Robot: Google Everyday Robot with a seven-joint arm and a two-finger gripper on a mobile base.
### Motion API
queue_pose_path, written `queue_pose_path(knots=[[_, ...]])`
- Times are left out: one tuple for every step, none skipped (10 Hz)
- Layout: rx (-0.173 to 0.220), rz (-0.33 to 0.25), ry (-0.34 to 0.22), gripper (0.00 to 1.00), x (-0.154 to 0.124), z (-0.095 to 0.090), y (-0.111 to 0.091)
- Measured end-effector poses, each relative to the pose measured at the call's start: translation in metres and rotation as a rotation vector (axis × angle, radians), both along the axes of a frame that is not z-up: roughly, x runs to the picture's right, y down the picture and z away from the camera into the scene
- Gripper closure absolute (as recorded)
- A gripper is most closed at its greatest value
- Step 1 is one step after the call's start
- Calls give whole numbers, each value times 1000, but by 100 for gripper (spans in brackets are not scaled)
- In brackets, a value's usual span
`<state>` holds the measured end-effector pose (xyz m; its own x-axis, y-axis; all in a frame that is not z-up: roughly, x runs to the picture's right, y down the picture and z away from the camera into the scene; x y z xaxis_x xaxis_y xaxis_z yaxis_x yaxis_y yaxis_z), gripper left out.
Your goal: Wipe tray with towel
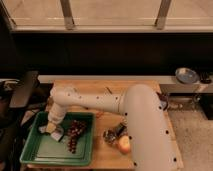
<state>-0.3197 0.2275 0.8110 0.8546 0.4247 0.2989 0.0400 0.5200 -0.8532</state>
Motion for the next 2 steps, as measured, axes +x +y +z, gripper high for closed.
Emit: queue_pose_path(knots=[[-5,-2,-16,100,-2,-7,9],[-13,-9,-29,100,-4,-21,25]])
